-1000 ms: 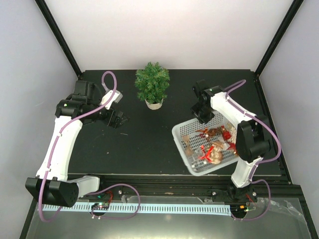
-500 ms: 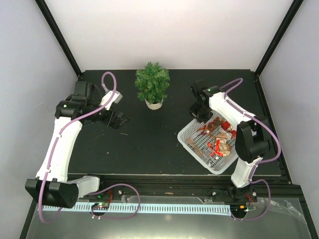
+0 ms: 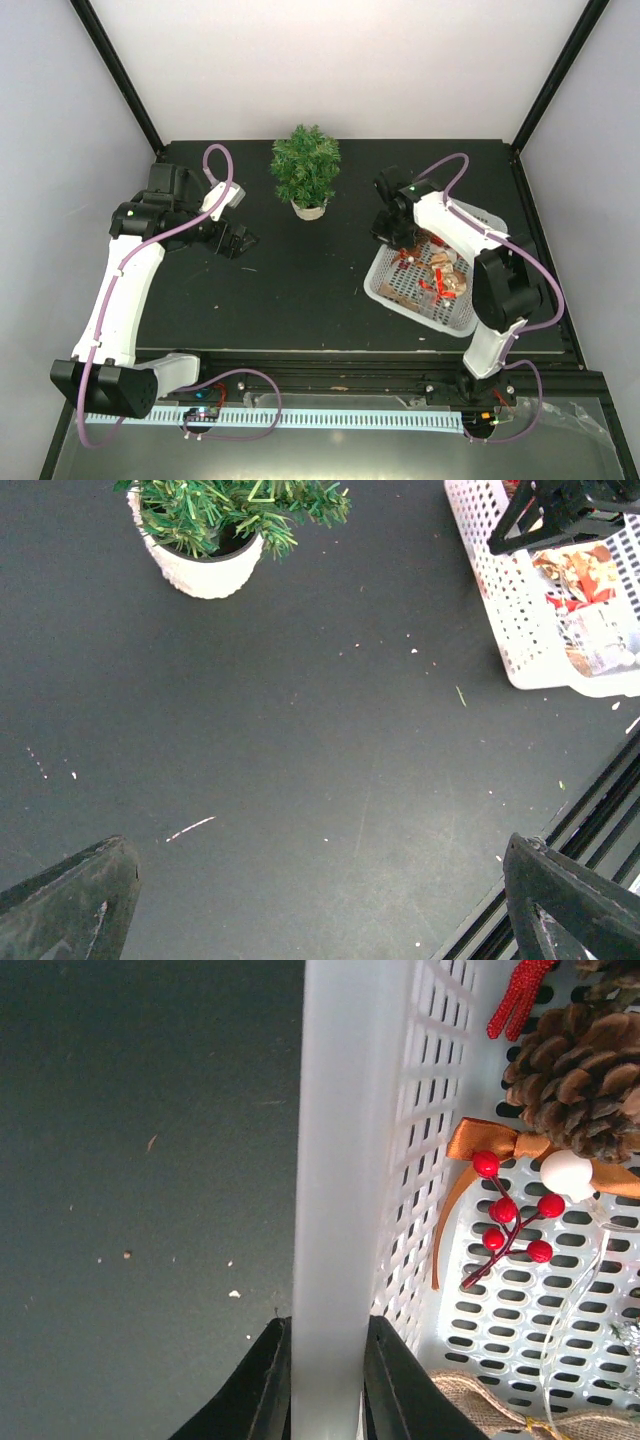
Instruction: Decorate the small christmas tree
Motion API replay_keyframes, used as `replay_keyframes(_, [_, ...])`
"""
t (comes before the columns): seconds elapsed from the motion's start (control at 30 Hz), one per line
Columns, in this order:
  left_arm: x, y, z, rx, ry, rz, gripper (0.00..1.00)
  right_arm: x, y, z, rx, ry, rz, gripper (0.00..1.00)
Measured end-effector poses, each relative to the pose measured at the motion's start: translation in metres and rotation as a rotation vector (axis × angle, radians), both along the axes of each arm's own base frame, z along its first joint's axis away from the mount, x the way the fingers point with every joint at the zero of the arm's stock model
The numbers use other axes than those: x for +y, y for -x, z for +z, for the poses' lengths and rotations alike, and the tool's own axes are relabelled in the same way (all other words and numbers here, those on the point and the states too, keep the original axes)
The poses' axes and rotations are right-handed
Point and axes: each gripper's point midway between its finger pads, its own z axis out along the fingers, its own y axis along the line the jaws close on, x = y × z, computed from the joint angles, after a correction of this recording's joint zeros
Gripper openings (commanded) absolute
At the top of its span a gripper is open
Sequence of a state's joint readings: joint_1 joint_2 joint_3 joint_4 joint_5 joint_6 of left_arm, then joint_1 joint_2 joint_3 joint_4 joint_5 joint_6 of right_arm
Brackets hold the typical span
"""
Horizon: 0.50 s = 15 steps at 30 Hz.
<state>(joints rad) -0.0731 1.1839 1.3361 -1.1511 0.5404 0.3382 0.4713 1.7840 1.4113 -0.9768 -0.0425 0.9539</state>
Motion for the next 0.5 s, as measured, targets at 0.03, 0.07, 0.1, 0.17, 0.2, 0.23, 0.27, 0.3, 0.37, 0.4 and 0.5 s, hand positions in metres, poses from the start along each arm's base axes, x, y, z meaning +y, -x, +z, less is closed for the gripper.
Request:
replay_keyframes(0.03, [0.000, 0.000, 0.000, 0.000, 0.000, 0.000, 0.99, 0.002, 0.001, 0.000, -0.008, 0.001, 0.030, 0.06])
replay_keyframes(0.07, [0.000, 0.000, 0.000, 0.000, 0.000, 0.000, 0.99, 0.004, 0.001, 0.000, -0.016, 0.000, 0.057, 0.07])
replay_keyframes(0.1, [0.000, 0.000, 0.000, 0.000, 0.000, 0.000, 0.99, 0.007, 0.002, 0.000, -0.026, -0.001, 0.087, 0.07])
replay_keyframes(0.17, [0.000, 0.000, 0.000, 0.000, 0.000, 0.000, 0.99, 0.011, 0.005, 0.001, -0.044, -0.008, 0.145, 0.07])
replay_keyframes(0.2, [0.000, 0.000, 0.000, 0.000, 0.000, 0.000, 0.99, 0.013, 0.006, 0.001, -0.054, -0.011, 0.174, 0.08])
replay_keyframes(0.23, [0.000, 0.000, 0.000, 0.000, 0.000, 0.000, 0.99, 0.014, 0.008, 0.000, -0.060, -0.012, 0.196, 0.08])
replay_keyframes(0.27, [0.000, 0.000, 0.000, 0.000, 0.000, 0.000, 0.99, 0.014, 0.010, 0.000, -0.065, -0.013, 0.212, 0.08])
replay_keyframes(0.3, [0.000, 0.000, 0.000, 0.000, 0.000, 0.000, 0.99, 0.014, 0.011, 0.000, -0.071, -0.013, 0.232, 0.09])
replay_keyframes(0.37, [0.000, 0.000, 0.000, 0.000, 0.000, 0.000, 0.99, 0.012, 0.015, 0.001, -0.080, -0.011, 0.261, 0.09])
replay_keyframes(0.4, [0.000, 0.000, 0.000, 0.000, 0.000, 0.000, 0.99, 0.011, 0.017, 0.001, -0.085, -0.010, 0.275, 0.09])
replay_keyframes(0.5, [0.000, 0.000, 0.000, 0.000, 0.000, 0.000, 0.99, 0.009, 0.024, 0.000, -0.098, -0.008, 0.310, 0.10])
